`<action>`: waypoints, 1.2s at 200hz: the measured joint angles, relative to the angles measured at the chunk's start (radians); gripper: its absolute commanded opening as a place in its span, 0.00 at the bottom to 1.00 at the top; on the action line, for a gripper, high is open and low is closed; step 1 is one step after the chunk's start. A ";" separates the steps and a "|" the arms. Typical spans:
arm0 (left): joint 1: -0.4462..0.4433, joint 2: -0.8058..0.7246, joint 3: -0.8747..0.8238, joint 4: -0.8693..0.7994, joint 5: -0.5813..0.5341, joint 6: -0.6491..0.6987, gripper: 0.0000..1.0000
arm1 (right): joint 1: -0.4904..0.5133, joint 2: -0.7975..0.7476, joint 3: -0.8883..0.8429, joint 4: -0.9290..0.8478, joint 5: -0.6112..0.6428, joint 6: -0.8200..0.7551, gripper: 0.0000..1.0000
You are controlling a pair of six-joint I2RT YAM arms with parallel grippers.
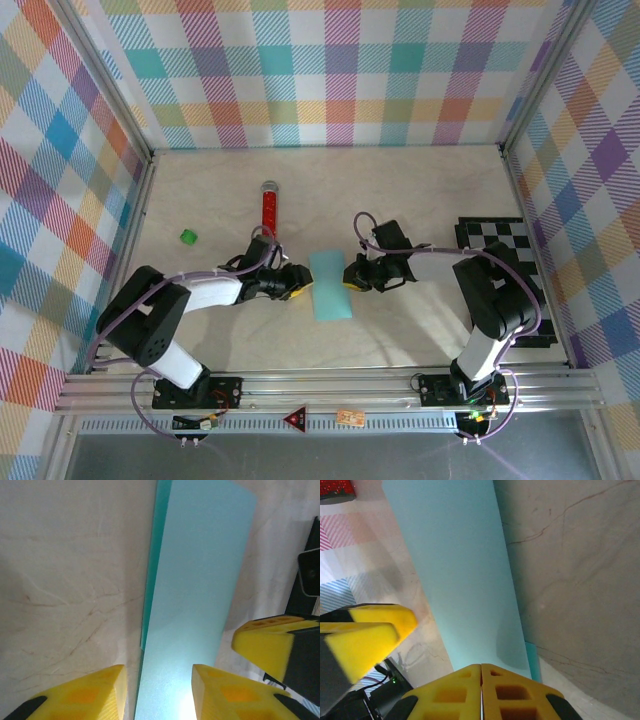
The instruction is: Fold a paper plane with a square sheet of paper (pick it up from the middle)
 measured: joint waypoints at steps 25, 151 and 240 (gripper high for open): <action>-0.010 0.026 0.001 0.009 0.014 -0.002 0.42 | -0.001 0.006 0.000 0.005 -0.027 -0.003 0.12; -0.025 0.061 0.072 -0.098 0.041 0.084 0.37 | -0.018 0.064 -0.021 0.035 -0.035 0.004 0.13; -0.043 0.080 0.070 -0.080 0.072 0.082 0.22 | -0.020 0.063 -0.033 0.060 -0.046 0.011 0.14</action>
